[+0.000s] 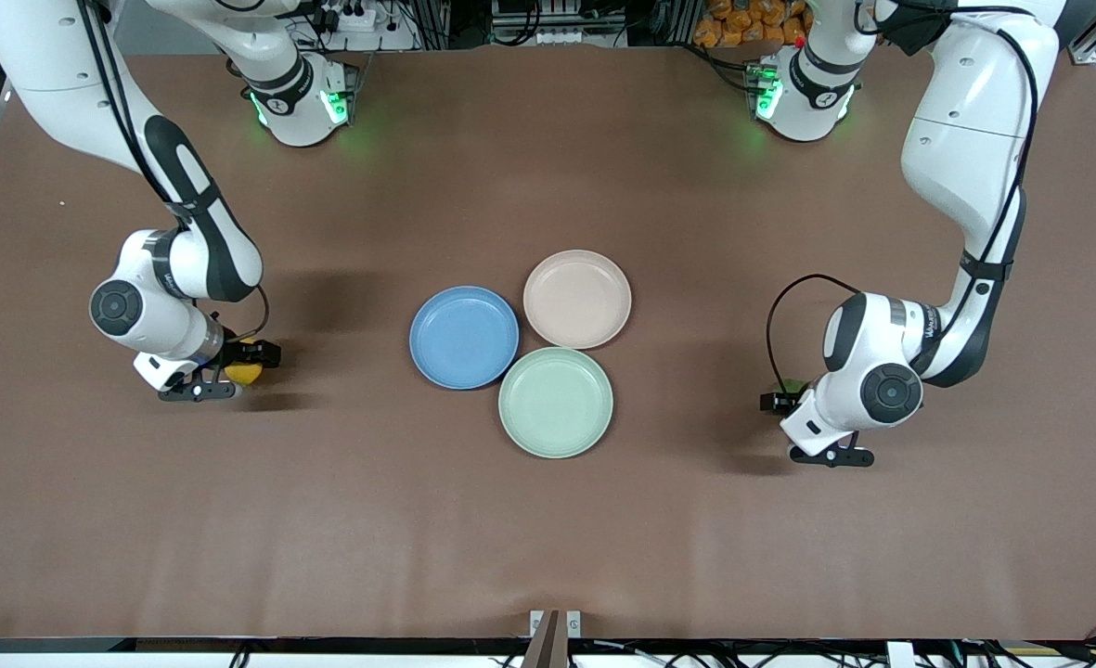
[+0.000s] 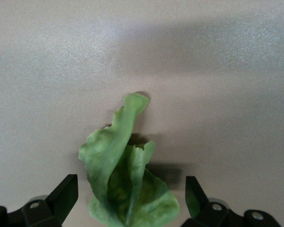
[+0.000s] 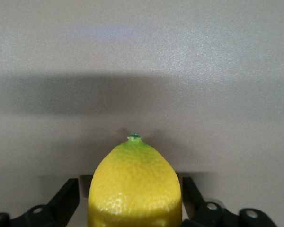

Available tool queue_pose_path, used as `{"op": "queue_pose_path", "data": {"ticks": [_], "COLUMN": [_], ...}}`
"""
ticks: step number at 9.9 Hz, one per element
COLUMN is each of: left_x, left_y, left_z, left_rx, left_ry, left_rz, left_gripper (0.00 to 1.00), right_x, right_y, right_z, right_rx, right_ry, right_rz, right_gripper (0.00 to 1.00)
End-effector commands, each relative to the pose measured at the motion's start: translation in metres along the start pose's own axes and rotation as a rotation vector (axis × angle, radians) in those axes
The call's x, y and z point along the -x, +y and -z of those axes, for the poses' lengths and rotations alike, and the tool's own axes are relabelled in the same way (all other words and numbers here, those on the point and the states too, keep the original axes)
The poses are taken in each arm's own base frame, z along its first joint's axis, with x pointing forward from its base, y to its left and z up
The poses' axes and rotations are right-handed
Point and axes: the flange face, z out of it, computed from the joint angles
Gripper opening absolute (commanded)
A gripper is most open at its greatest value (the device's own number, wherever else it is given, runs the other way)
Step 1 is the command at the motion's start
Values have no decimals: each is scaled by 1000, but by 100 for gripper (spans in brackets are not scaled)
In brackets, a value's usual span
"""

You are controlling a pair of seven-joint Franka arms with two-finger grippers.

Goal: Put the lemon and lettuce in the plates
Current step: 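Close the left gripper on the lettuce while the right gripper grasps the lemon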

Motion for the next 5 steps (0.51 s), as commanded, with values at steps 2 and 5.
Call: {"op": "queue_pose_path", "data": {"ticks": [2,5], "left_x": [-2,-2], "left_y": [3,6], "left_z": [-2,-2], "left_rx": [-42,-42], "left_ry": [21,23], "left_rz": [-13,49], "left_gripper": [24,8], "right_x": [1,-1], "right_y": [4,5], "right_z": [-2,1], "right_rx": [-8,-7], "right_ry": [-2,3], "right_rz": [14,110], "right_gripper": [78,50]}}
